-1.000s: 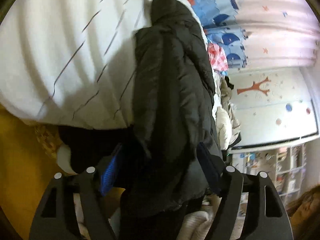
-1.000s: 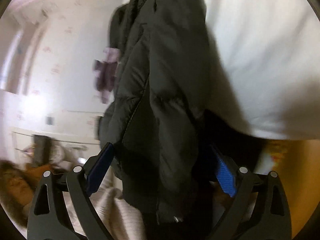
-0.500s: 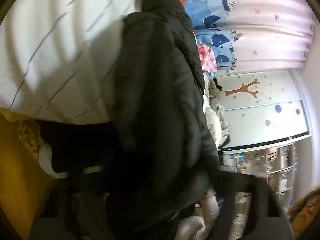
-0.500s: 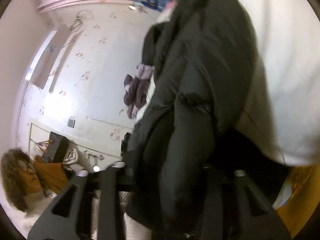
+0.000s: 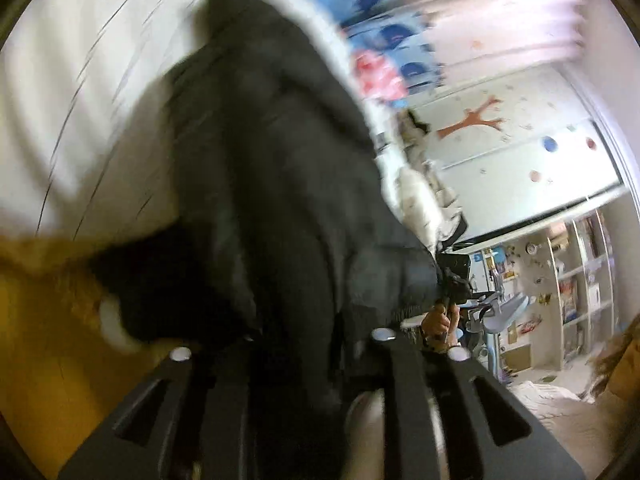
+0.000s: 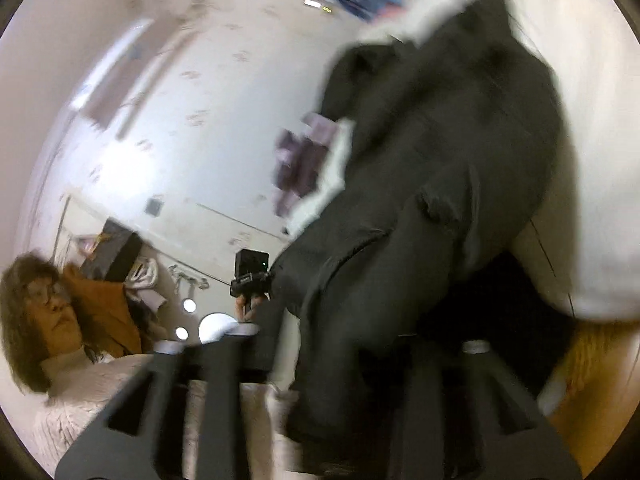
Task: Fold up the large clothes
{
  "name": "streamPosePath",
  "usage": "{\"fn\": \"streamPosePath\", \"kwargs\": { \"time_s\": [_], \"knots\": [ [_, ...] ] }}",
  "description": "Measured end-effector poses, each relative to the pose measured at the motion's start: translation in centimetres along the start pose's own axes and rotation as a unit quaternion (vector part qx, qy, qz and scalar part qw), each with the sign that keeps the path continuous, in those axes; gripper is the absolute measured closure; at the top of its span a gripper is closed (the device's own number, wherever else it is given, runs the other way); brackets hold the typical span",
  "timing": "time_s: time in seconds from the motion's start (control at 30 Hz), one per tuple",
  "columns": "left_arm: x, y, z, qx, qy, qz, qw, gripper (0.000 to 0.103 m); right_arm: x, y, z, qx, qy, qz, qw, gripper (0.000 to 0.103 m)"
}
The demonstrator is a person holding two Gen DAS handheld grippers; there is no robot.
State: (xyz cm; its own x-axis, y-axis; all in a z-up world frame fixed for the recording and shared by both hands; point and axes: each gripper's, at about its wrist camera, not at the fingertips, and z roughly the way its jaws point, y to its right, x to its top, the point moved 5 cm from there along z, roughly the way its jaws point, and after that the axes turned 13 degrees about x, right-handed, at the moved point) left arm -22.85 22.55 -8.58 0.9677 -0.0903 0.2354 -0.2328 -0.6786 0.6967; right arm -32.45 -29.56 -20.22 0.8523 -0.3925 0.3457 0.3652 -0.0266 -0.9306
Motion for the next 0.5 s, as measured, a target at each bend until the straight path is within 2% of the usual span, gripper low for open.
{"fn": "streamPosePath", "kwargs": {
  "time_s": [0.03,0.1,0.17,0.23,0.27,0.3,0.33,0.37,0.4,0.43,0.5],
  "knots": [
    [-0.1,-1.4,0.3,0.0,-0.001,-0.02,0.9998,0.062,-0.4,1.1,-0.2,0.0,0.007,0.016,1.0,0.041],
    [-0.1,-3.3,0.7,-0.007,0.009,-0.047,0.9988,0.038,-1.0,2.4,-0.8,0.023,0.031,0.031,0.999,0.041],
    [0.0,-4.2,1.3,-0.015,0.013,-0.061,0.998,0.033,-1.3,2.5,-0.6,0.035,0.039,0.023,0.998,0.041],
    [-0.1,-3.7,2.3,-0.022,0.009,-0.063,0.9977,0.033,-1.3,1.7,0.0,0.036,0.041,-0.002,0.998,0.042],
    [0.0,-3.4,2.5,-0.015,0.015,-0.057,0.9981,0.033,-1.1,1.0,0.4,0.034,0.046,-0.017,0.998,0.05],
    [0.3,-2.7,2.6,-0.002,0.029,-0.054,0.9981,0.045,-0.9,0.5,0.6,0.03,0.052,-0.029,0.998,0.058],
    [0.3,-2.4,2.6,-0.007,0.034,-0.056,0.9978,0.057,-0.4,-0.2,0.7,0.024,0.063,-0.043,0.997,0.079],
    [0.4,-1.7,2.2,-0.008,0.045,-0.058,0.9973,0.074,-0.1,-1.0,0.8,0.029,0.072,-0.056,0.995,0.088],
    [0.5,-1.0,1.7,-0.003,0.061,-0.055,0.9966,0.082,0.1,-1.4,0.5,0.033,0.08,-0.068,0.994,0.09],
    [0.6,0.4,0.3,0.0,0.09,-0.037,0.9952,0.085,0.3,-2.7,0.4,0.04,0.088,-0.086,0.992,0.092],
    [0.4,2.6,-1.5,0.003,0.116,-0.015,0.9931,0.091,0.5,-5.3,0.3,0.058,0.096,-0.115,0.987,0.093]
  ]
}}
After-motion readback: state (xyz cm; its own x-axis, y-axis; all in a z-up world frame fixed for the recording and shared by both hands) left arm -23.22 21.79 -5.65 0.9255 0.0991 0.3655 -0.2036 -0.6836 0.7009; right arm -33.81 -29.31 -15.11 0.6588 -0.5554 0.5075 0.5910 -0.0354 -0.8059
